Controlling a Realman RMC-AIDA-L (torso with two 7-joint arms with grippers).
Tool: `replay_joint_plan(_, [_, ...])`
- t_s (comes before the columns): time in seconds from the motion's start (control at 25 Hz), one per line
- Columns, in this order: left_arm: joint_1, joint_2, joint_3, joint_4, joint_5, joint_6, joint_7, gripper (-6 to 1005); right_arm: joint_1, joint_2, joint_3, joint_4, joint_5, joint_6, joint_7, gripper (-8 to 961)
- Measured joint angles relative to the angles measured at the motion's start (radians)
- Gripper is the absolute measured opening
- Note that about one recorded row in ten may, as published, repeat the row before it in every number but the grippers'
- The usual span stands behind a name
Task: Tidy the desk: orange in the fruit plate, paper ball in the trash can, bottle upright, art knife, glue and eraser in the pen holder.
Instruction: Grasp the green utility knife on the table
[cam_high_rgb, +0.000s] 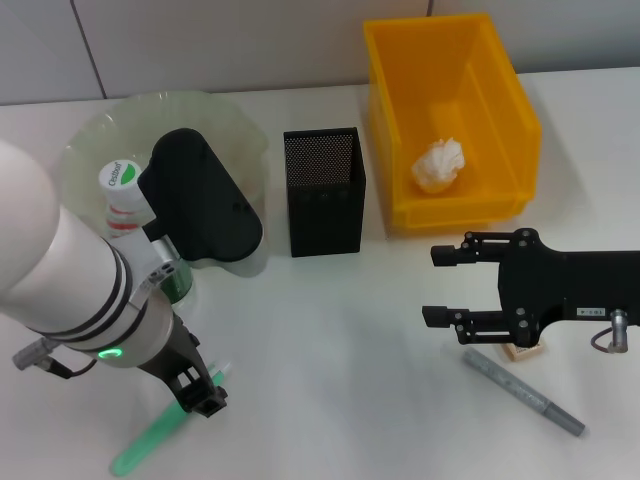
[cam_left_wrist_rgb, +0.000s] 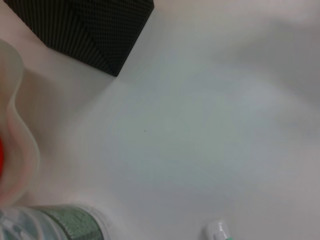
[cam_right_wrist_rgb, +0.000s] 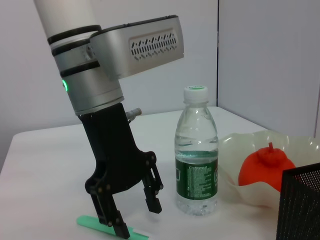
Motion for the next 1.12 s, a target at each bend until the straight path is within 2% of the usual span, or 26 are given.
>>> replay_joint_plan(1.12, [-0.006,-0.002,0.022,-0.031,0.008,-0.029,-0.041,602,0.003,-0.002,0.002,0.01,0.0,0.009,-0.014,690])
